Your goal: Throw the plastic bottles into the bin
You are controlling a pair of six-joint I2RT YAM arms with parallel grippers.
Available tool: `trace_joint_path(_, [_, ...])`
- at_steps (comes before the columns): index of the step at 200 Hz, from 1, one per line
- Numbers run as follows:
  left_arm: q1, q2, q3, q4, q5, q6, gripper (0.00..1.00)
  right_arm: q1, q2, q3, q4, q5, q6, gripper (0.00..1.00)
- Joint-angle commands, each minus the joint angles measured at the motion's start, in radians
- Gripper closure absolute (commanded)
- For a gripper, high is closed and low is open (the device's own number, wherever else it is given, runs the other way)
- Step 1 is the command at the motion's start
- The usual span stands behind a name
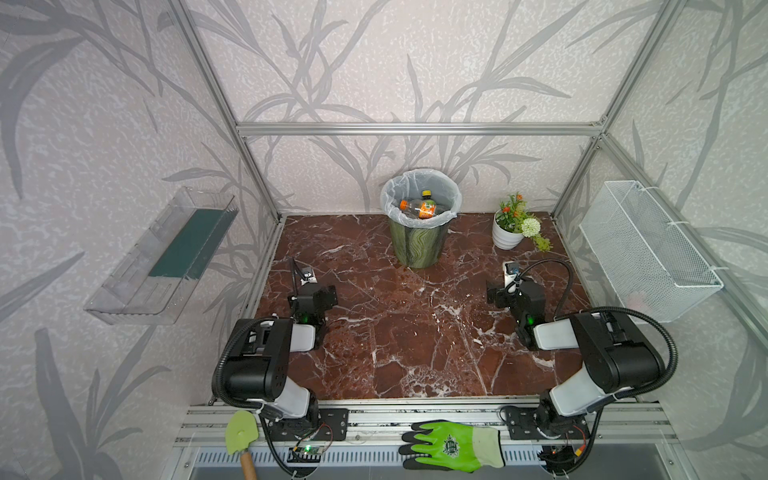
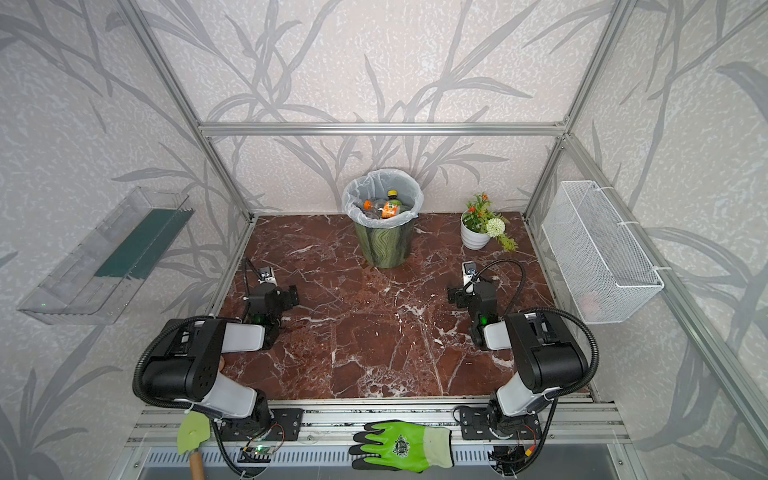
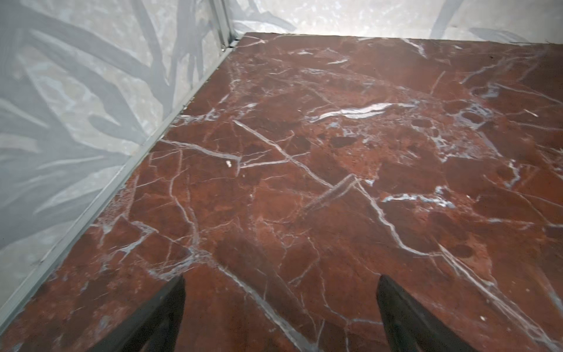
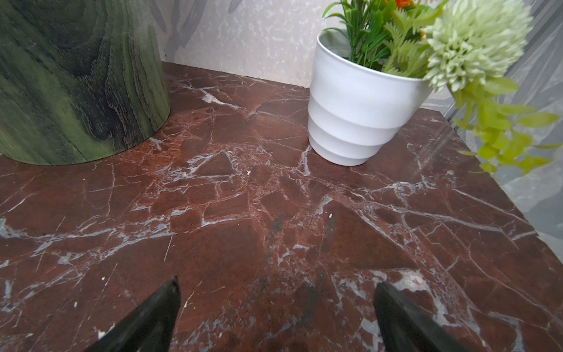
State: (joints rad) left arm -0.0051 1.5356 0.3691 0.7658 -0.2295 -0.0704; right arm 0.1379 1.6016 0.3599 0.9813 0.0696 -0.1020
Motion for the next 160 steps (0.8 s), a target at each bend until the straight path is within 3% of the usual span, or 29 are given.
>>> trace_joint_path(1, [0.010,-0.012,0.044,0.030,0.068,0.019,0.02,-0.003,-0.016,0.004,0.017,0.002,0.002,0.01])
trace_joint_path(160, [0.011,-0.015,0.050,0.013,0.046,0.011,0.01,-0.003,-0.016,0.006,0.015,0.000,0.002,0.01])
